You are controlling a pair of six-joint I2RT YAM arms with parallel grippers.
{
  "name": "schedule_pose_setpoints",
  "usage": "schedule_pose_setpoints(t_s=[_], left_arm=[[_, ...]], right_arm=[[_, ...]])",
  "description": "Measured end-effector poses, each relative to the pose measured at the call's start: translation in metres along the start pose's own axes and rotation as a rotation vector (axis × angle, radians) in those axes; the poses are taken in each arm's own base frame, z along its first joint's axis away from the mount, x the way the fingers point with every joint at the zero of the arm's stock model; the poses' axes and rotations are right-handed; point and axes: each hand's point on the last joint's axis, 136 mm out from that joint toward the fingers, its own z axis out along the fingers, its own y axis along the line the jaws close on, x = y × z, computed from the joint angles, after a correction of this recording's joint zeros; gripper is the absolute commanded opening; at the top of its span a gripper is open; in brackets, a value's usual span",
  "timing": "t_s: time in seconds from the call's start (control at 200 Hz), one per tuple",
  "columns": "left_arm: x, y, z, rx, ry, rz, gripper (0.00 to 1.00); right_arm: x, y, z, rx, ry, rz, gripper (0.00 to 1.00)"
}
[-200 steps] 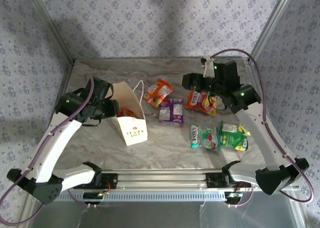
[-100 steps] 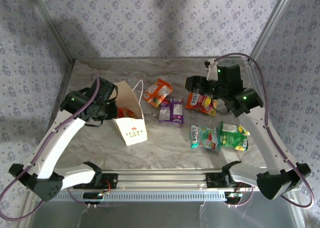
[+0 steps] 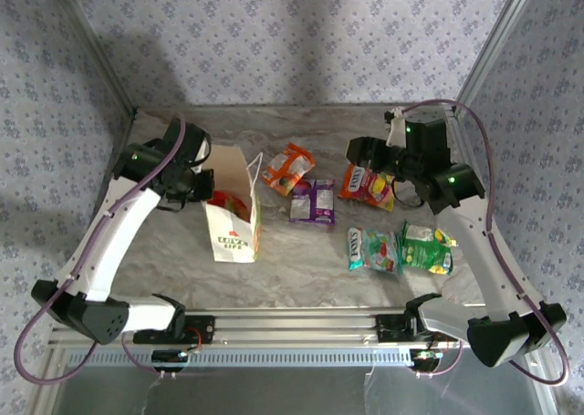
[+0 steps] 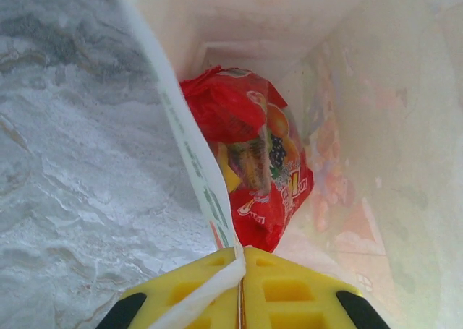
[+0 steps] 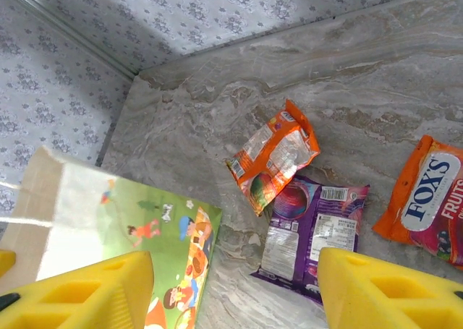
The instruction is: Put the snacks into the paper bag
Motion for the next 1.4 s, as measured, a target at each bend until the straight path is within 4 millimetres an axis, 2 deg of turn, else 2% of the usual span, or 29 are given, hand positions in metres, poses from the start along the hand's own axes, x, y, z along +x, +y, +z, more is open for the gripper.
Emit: schedule_pose_setpoints(t_s=[0.135, 0.28, 0.495, 0.81, 1.059, 1.399], left_arm=[[-0.012, -0.005, 0.001, -0.003, 0.014, 0.044, 0.08], [-0.012, -0.004, 0.007, -0.014, 0.038, 0.06, 0.09], [0.002, 0.01, 0.012, -0.028, 0.06, 0.03, 0.08], [0.021, 0.018, 0.001, -0.003, 0.024, -0.023, 0.12], [0.023, 0.019, 0.0, 0.018, 0.029, -0.05, 0.14], [0.037, 0.022, -0.004, 0.037, 0.025, -0.051, 0.2]], right_arm=[[0.001, -0.004, 0.002, 0.008, 0.002, 0.013, 0.63], [0.002, -0.008, 0.003, 0.015, 0.004, 0.023, 0.63], [0.003, -0.011, 0.004, 0.021, 0.005, 0.03, 0.63], [0.004, -0.012, 0.006, 0.023, 0.011, 0.036, 0.63], [0.011, -0.018, 0.021, 0.033, 0.058, 0.052, 0.59], [0.026, -0.02, 0.04, 0.043, 0.124, 0.043, 0.6]])
